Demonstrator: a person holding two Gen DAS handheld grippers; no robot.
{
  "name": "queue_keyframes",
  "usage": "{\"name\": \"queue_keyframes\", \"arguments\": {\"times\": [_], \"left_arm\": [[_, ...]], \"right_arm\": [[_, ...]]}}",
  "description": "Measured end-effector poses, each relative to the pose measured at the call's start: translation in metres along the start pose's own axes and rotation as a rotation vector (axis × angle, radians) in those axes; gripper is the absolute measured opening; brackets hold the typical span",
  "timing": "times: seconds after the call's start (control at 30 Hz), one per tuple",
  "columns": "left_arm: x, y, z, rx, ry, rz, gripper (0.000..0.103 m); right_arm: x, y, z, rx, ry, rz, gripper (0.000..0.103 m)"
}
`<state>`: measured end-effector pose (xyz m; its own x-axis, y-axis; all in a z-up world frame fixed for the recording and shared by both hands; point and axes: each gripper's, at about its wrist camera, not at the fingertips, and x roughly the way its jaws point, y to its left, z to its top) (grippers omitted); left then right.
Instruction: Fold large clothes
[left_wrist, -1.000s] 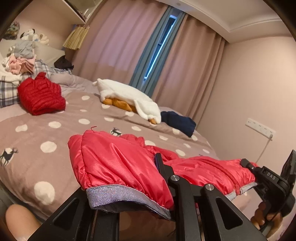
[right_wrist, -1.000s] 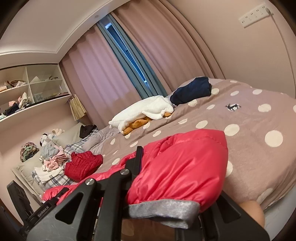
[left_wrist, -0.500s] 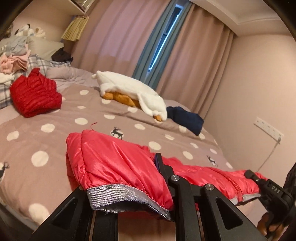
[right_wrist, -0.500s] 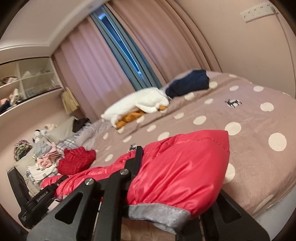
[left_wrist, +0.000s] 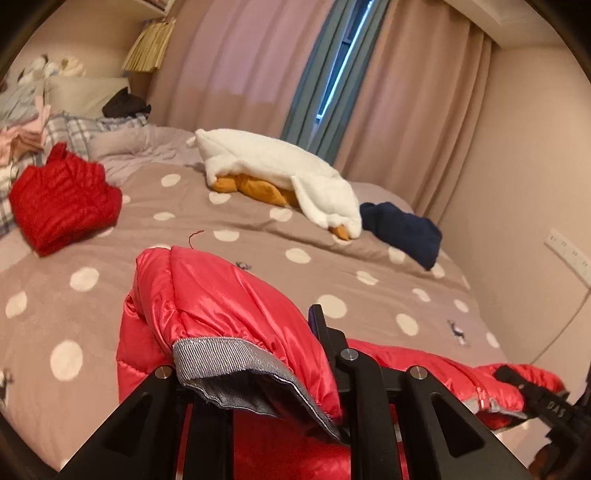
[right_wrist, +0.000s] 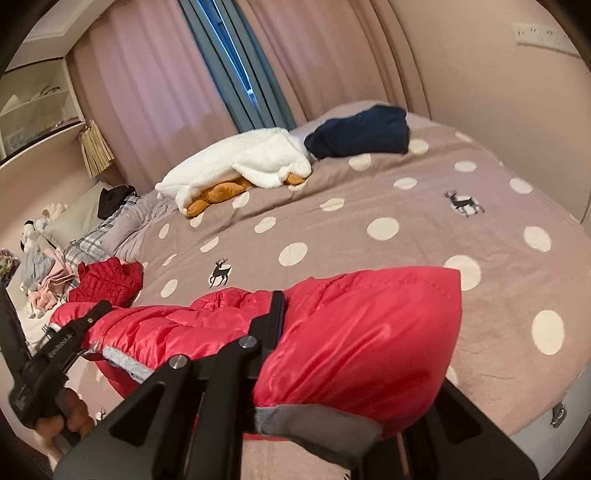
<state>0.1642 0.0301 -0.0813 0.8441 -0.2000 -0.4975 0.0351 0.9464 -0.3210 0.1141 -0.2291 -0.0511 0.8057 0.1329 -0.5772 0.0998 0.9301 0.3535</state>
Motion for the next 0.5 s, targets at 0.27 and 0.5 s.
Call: {"name": "queue_keyframes", "arguments": {"times": [0.27,0.5], "left_arm": [[0.025,-0.001,0.011,0.027,0.016,0.031,0.016],[0.042,0.002,0.018,0.061,0.070,0.062,0.016]], "right_arm": [[0.033,-0.002,0.026,0.021,0.094,0.000,0.014],[0.058,-0.001,0.041,0.070,0.167,0.018,0.015]]}}
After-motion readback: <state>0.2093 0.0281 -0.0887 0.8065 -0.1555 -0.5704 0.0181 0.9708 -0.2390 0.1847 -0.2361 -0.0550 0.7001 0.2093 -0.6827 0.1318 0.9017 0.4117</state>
